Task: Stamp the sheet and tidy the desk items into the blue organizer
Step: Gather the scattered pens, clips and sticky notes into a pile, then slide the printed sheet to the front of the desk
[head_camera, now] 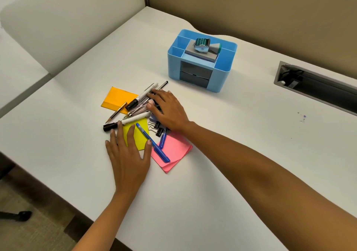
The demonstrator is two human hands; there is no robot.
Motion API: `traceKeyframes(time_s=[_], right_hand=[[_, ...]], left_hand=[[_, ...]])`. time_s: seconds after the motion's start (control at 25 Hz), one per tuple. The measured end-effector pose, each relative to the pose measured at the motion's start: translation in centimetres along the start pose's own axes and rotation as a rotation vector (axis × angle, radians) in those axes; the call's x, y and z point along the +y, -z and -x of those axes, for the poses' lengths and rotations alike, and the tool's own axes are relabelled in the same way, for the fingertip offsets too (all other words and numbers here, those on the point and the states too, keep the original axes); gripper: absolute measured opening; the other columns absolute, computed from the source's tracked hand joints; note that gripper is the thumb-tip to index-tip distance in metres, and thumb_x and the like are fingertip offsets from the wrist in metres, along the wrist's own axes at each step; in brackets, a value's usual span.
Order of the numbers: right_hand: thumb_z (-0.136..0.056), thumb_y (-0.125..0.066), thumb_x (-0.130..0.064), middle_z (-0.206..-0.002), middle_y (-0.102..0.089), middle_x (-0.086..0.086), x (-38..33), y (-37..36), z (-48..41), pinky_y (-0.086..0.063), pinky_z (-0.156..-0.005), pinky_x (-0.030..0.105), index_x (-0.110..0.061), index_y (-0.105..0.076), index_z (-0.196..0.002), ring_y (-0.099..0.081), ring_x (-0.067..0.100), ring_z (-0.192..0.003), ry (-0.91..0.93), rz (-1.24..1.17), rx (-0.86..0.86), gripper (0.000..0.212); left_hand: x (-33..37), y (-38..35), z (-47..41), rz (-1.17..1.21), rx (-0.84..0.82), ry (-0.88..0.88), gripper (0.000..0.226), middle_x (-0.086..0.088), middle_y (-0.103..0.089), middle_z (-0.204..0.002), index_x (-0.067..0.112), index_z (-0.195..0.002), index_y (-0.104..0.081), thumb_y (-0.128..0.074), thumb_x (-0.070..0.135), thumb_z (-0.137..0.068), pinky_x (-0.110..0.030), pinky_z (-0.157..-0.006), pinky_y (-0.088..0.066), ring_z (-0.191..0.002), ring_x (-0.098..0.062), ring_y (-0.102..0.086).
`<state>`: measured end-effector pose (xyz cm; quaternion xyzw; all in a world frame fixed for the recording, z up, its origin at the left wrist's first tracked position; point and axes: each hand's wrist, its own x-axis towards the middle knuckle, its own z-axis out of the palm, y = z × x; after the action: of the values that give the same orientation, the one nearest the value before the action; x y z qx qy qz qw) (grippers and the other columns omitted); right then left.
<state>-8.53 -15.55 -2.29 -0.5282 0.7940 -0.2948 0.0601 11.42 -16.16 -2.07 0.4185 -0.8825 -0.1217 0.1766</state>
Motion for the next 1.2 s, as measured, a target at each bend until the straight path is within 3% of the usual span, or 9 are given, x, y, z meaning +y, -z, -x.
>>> traceKeyframes(time_s=[0.24,0.48,0.64,0.84,1.2], right_hand=[[-0.096,-0.044,-0.037,-0.147,-0.041,0.005,-0.4,2.7,4.7,-0.023,-0.115,0.038,-0.014,-0.044,-0.138,-0.029,0.018,-0.139,-0.085,-0.219,0.210,0.048],[-0.096,-0.045,-0.034,-0.148,-0.039,0.000,1.4,8.4,14.2,-0.017,-0.117,0.028,-0.017,-0.043,-0.139,-0.024,0.013,-0.141,-0.227,-0.074,0.382,0.046],[-0.096,-0.045,-0.035,-0.147,-0.041,-0.001,2.0,11.2,20.2,-0.017,-0.117,0.026,-0.016,-0.045,-0.138,-0.024,0.012,-0.142,-0.306,0.035,0.476,0.046],[-0.095,-0.049,-0.027,-0.144,-0.044,0.002,3.8,13.7,28.7,-0.020,-0.117,0.030,-0.011,-0.048,-0.135,-0.025,0.014,-0.141,-0.444,0.147,0.628,0.042],[-0.095,-0.039,-0.025,-0.144,-0.044,0.008,8.2,16.7,43.1,-0.017,-0.118,0.035,-0.005,-0.044,-0.136,-0.026,0.021,-0.141,-0.797,0.389,0.780,0.046]], left_hand=[[0.0,0.0,0.0,0.007,0.017,-0.013,0.062,-0.011,-0.019,-0.155,0.013,-0.140,-0.034,-0.033,0.051,-0.090,-0.054,-0.112,-0.017,-0.141,-0.034,-0.017],[0.3,0.4,0.4,0.046,0.015,-0.099,0.059,-0.008,-0.018,-0.156,0.015,-0.139,-0.036,-0.030,0.049,-0.091,-0.058,-0.112,-0.010,-0.144,-0.030,-0.013],[2.7,1.2,2.0,0.016,0.032,-0.397,0.053,-0.011,-0.022,-0.155,0.011,-0.138,-0.041,-0.035,0.039,-0.093,-0.055,-0.115,-0.007,-0.145,-0.030,-0.012],[10.9,-0.2,8.1,0.165,-0.180,-0.766,0.053,-0.004,-0.019,-0.157,0.012,-0.142,-0.037,-0.045,0.031,-0.092,-0.046,-0.118,-0.008,-0.146,-0.022,-0.007],[16.3,-4.2,11.5,0.095,-0.355,-0.850,0.061,-0.002,-0.014,-0.158,0.011,-0.148,-0.022,-0.031,0.038,-0.094,-0.040,-0.118,-0.005,-0.146,-0.018,-0.008]])
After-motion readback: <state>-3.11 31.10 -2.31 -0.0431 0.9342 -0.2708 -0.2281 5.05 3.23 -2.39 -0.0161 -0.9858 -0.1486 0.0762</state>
